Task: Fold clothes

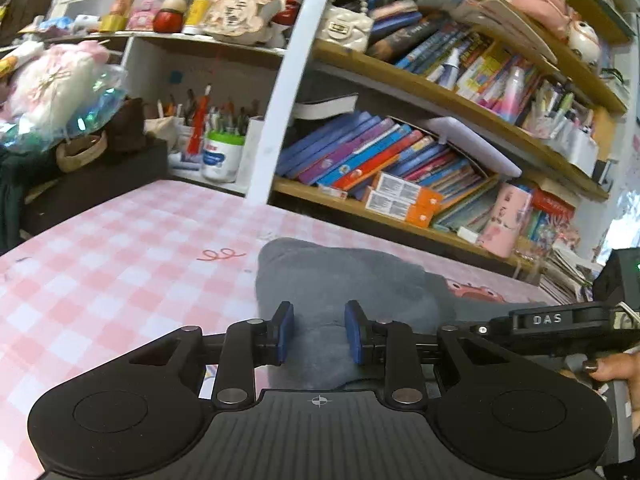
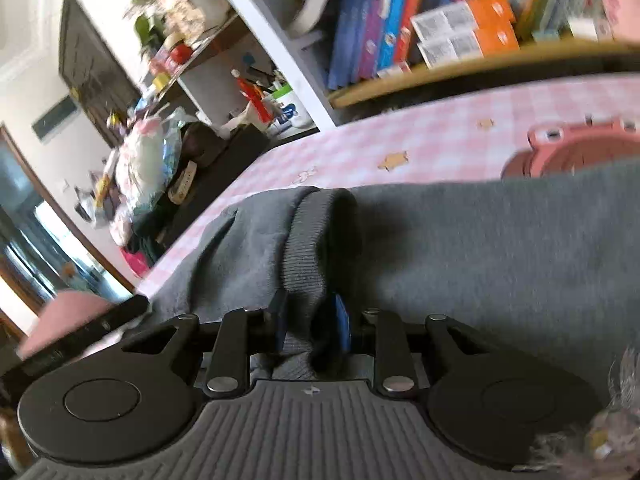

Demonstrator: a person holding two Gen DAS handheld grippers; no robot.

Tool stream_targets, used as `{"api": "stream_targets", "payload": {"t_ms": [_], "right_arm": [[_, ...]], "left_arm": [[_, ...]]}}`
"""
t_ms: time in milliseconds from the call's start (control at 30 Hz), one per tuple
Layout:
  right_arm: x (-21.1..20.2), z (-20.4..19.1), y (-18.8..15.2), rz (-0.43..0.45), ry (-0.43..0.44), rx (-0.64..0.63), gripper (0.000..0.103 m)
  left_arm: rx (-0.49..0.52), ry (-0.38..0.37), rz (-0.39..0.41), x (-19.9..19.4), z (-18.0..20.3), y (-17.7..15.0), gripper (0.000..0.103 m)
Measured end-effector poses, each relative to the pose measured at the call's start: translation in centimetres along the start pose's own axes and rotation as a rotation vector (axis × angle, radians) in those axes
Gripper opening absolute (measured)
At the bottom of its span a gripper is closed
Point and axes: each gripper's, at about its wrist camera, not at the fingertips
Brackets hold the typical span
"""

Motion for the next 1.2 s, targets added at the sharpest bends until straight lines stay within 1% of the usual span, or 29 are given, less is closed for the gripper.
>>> {"api": "stream_targets", "payload": {"t_ms": [67, 100, 133, 200, 300, 367, 500, 633, 733, 833, 867, 967, 1200], "right_arm": [[0.0, -0.1, -0.1, 0.002, -0.001, -0.004, 0.023], [-0.1, -0.2, -0.1, 0.005, -0.002, -0.009, 0.023], [-0.2, -0.4, -0.2, 0.011, -0.003, -0.014, 0.023], [-0.5, -0.8, -0.3, 0.025, -0.011, -0.028, 0.026], [-1.3, -1.5, -0.4, 0.043, -0.039, -0.071, 0.029], [-1.9, -2.0, -0.8, 0.050, -0.059, -0.104, 0.034], [-3.3, -2.6, -1.9, 0.071, -0.106, -0.165, 0.036], [-4.9, -2.9, -2.9, 0.097, -0.162, -0.210, 0.041], [-6.4, -3.2, -3.5, 0.112, -0.195, -0.239, 0.046], [-7.7, -3.5, -4.2, 0.118, -0.228, -0.261, 0.051], [-8.1, -3.6, -4.4, 0.119, -0.239, -0.267, 0.052], [-9.4, -3.5, -5.0, 0.115, -0.266, -0.268, 0.063], [-12.4, -2.3, -6.4, 0.117, -0.344, -0.214, 0.071]], "left_arm": [[-0.014, 0.009, 0.019, -0.4, -0.2, 0.2, 0.041], [-0.018, 0.007, 0.034, -0.7, -0.3, 0.3, 0.052], [-0.021, 0.005, 0.049, -1.0, -0.3, 0.4, 0.054], [-0.020, -0.007, 0.069, -1.4, -0.2, 0.6, 0.055], [0.001, -0.015, 0.070, -1.7, 0.2, 0.5, 0.061], [0.016, -0.017, 0.070, -1.8, 0.5, 0.4, 0.063], [0.029, -0.035, 0.058, -1.5, 1.4, 0.0, 0.072], [0.054, -0.050, 0.057, -1.4, 2.3, -0.4, 0.079], [0.093, -0.058, 0.071, -1.7, 3.1, -0.8, 0.083], [0.137, -0.064, 0.080, -1.9, 3.9, -1.3, 0.084], [0.152, -0.066, 0.083, -1.9, 4.2, -1.4, 0.085], [0.181, -0.070, 0.088, -2.0, 4.9, -1.9, 0.089], [0.259, -0.058, 0.121, -2.4, 5.7, -2.7, 0.094]]}}
Point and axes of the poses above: each gripper's, at about its wrist camera, not at the fingertips, and x roughly the way its jaws point, z to its right, y to its top, and after that the axes turned 13 degrees about y, right-handed
